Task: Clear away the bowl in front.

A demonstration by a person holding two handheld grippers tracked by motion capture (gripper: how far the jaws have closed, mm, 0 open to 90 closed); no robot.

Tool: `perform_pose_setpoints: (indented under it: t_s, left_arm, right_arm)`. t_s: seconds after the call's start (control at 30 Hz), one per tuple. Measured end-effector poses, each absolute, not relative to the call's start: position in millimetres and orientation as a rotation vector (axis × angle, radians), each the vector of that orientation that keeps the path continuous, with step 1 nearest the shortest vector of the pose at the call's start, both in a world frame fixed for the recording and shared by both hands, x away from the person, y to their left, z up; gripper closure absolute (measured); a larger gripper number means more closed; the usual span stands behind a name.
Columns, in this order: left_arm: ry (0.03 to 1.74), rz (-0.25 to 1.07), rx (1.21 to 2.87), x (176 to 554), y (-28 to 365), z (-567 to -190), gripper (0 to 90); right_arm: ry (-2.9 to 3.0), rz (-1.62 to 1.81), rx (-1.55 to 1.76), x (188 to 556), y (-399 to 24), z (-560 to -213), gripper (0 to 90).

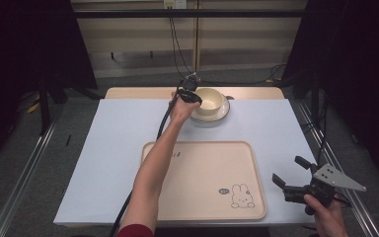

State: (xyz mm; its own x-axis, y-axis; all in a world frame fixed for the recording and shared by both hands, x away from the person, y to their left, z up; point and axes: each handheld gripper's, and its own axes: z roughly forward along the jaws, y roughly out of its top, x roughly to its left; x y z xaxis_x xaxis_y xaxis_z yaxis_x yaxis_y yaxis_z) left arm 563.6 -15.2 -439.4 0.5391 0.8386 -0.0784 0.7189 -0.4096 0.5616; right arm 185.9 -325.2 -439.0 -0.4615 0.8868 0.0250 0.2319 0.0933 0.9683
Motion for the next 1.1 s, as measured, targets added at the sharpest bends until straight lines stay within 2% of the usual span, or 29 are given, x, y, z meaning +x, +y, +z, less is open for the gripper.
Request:
perform_pose_setpoints:
  t_s: [0.3, 0.7, 0.97, 1.1]
  left_arm:
    - [1.317, 0.233, 2.226, 567, -18, -446, 78.2]
    - [1.379, 0.099, 2.194, 574, -15, -447, 77.7]
    - [1.396, 0.075, 2.185, 575, -19, -446, 72.0]
    - [1.401, 0.083, 2.194, 574, -22, -448, 76.2]
  right_arm:
    - [1.774, 1.402, 1.103, 186, -326, -439, 0.6]
    - [1.778, 1.394, 1.1, 186, -325, -439, 0.6]
    - [1.779, 1.393, 1.096, 187, -324, -439, 0.6]
    - [1.778, 1.392, 1.098, 186, -325, -439, 0.6]
